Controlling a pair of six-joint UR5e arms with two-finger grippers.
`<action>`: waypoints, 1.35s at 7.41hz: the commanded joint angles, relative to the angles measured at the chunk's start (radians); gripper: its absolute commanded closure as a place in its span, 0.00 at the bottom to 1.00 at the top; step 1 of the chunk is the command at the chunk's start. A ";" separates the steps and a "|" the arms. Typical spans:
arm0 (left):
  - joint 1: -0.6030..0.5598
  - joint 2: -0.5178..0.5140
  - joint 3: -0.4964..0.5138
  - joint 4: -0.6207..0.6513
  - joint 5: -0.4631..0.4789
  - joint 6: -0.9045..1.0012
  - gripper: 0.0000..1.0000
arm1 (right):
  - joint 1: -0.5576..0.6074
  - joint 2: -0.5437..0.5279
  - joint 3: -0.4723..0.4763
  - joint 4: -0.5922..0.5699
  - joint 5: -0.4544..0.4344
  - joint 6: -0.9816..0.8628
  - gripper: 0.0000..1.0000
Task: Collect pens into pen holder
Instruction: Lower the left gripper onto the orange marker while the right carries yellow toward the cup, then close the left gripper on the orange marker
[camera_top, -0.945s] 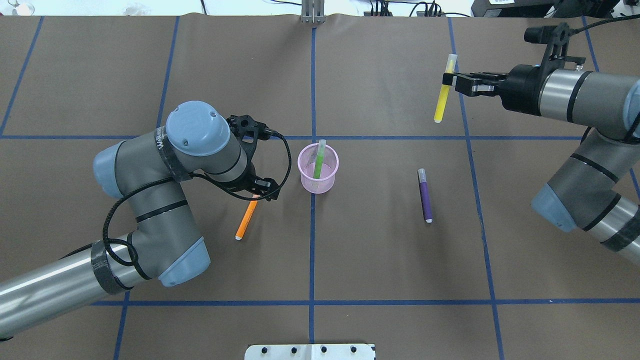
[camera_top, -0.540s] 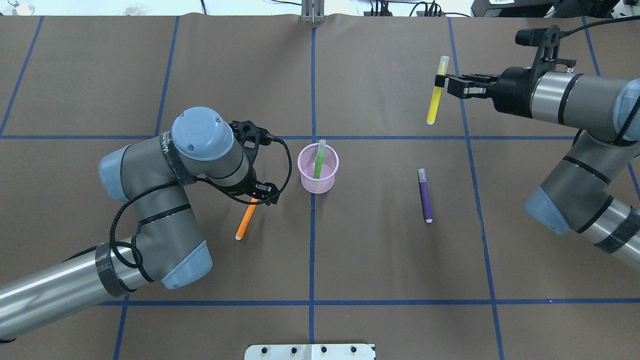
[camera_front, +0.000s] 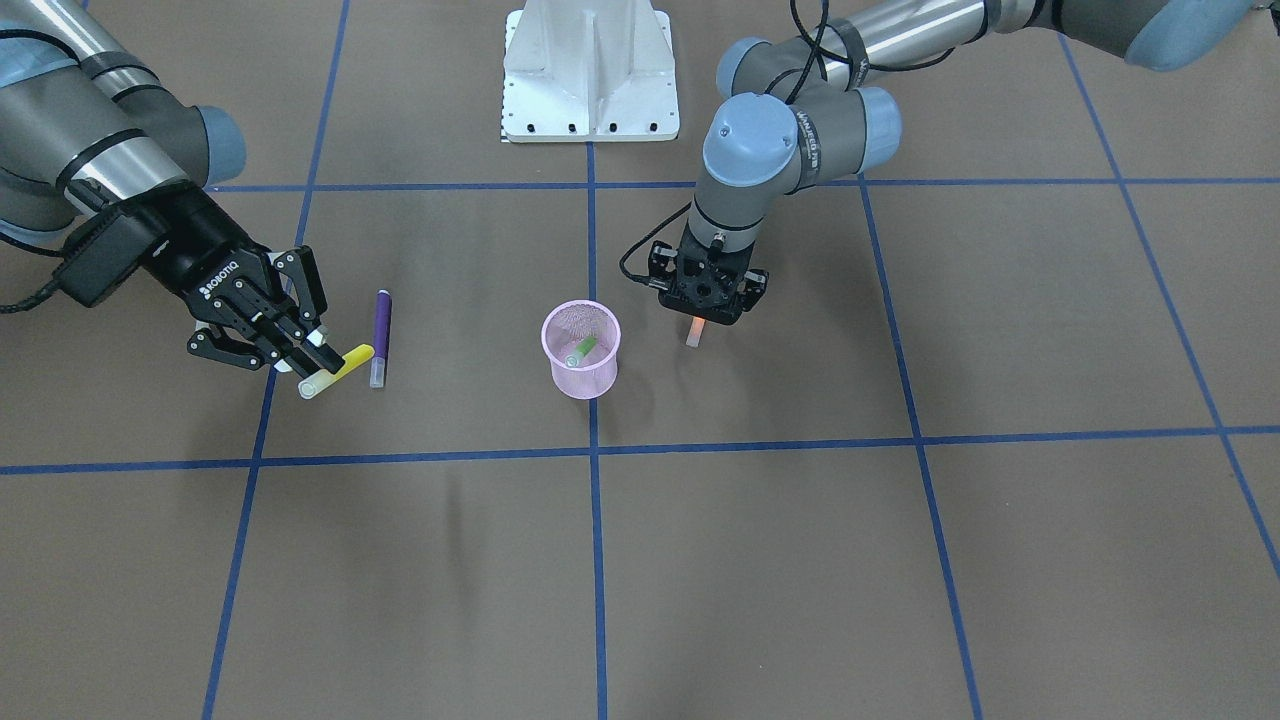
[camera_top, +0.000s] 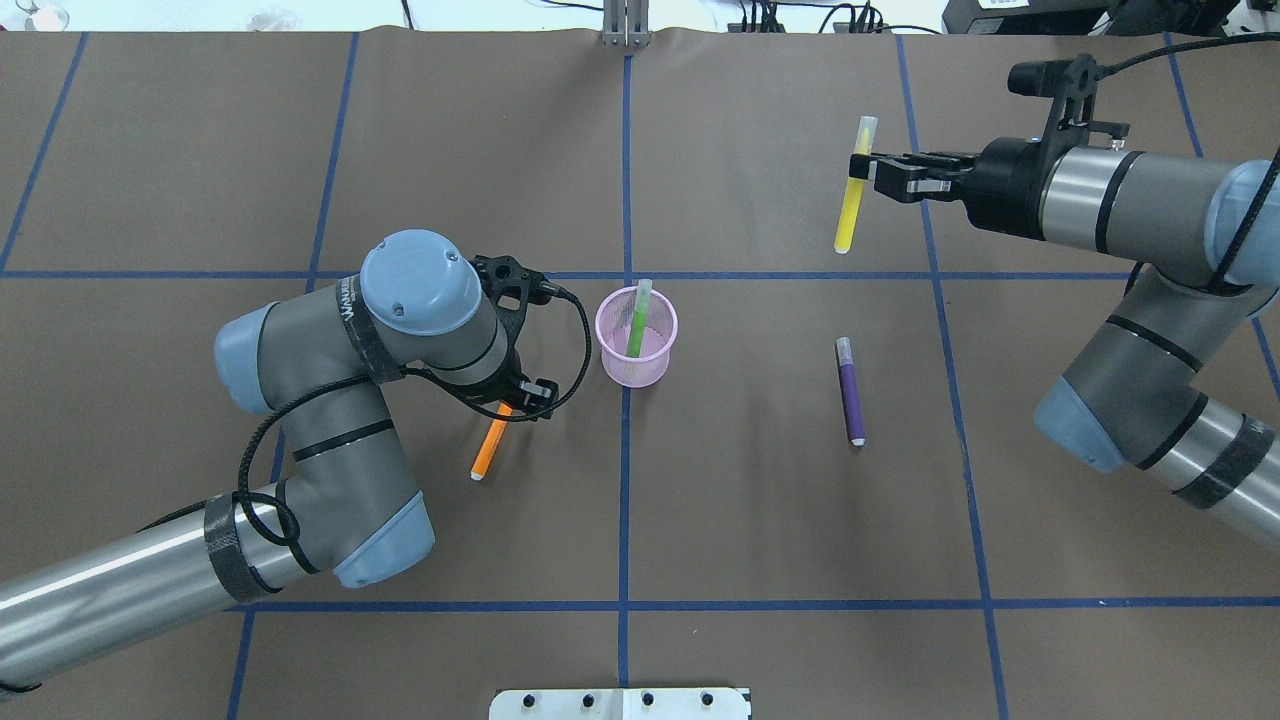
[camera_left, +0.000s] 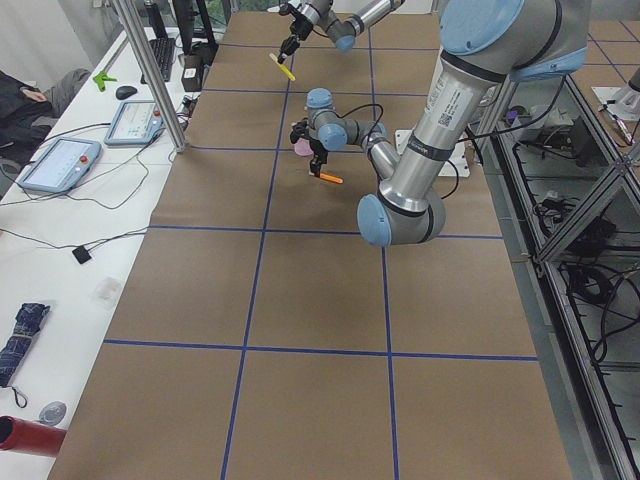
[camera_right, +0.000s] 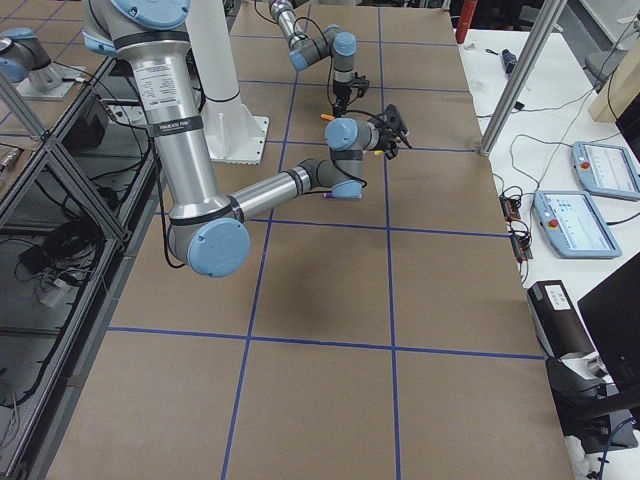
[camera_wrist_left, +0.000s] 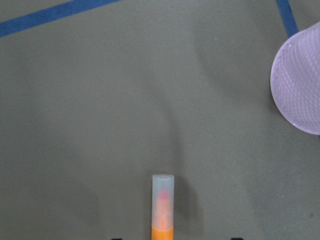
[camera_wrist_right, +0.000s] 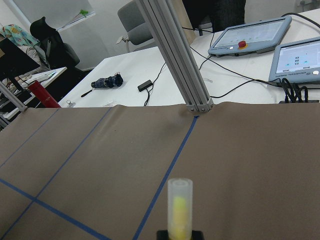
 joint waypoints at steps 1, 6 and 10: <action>0.001 -0.007 0.033 -0.018 0.009 -0.003 0.31 | -0.002 0.000 0.000 0.000 0.000 0.000 1.00; 0.001 -0.007 0.043 -0.028 0.013 -0.004 0.46 | -0.002 0.000 0.003 0.000 0.000 0.000 1.00; 0.010 -0.007 0.054 -0.027 0.013 -0.004 0.53 | -0.002 0.000 0.005 0.000 0.000 0.000 1.00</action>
